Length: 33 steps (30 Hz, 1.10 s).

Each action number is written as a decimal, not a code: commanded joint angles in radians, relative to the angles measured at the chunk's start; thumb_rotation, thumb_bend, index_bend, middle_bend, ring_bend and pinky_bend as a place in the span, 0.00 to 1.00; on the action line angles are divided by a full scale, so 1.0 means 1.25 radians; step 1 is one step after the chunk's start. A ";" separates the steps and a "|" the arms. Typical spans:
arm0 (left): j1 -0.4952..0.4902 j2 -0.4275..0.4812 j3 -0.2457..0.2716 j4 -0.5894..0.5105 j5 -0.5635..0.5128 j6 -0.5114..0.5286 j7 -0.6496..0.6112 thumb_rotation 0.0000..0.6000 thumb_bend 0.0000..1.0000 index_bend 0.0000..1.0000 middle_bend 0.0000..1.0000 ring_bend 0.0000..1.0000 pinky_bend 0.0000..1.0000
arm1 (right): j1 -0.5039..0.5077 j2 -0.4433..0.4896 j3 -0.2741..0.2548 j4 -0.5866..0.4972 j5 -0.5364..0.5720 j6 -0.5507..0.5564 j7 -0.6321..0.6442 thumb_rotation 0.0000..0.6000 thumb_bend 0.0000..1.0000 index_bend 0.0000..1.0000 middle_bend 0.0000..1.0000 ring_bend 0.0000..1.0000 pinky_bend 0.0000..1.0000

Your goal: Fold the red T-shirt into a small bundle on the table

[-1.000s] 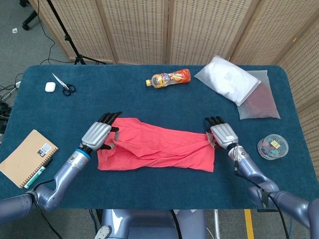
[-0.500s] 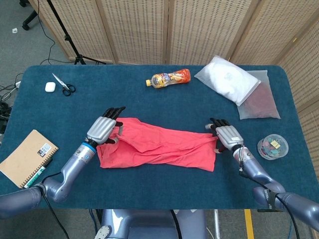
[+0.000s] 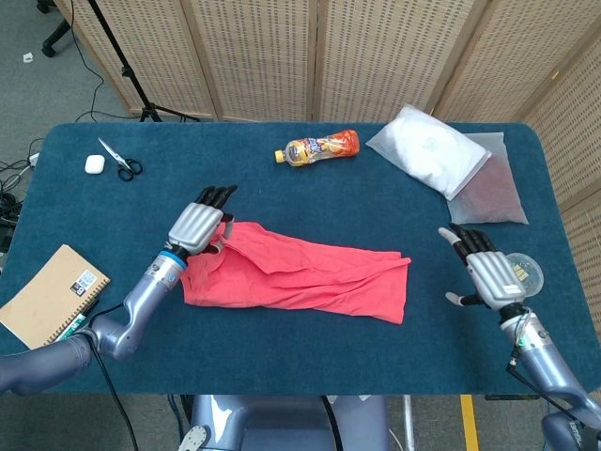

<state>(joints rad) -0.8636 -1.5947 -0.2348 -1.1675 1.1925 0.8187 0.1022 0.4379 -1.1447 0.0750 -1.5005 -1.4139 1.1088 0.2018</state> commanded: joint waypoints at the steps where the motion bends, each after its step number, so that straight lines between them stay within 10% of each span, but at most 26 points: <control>1: -0.017 -0.016 -0.004 0.031 -0.008 -0.016 0.007 1.00 0.54 0.72 0.00 0.00 0.00 | -0.042 0.012 -0.018 0.008 -0.022 0.051 0.018 1.00 0.10 0.00 0.00 0.00 0.00; 33: -0.103 -0.206 -0.061 0.379 -0.153 -0.093 0.075 1.00 0.59 0.72 0.00 0.00 0.00 | -0.074 0.000 -0.002 0.055 -0.012 0.067 0.017 1.00 0.13 0.00 0.00 0.00 0.00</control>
<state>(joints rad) -0.9853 -1.8347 -0.3052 -0.7162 1.0107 0.7020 0.1890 0.3449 -1.1449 0.0720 -1.4321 -1.4287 1.1920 0.2237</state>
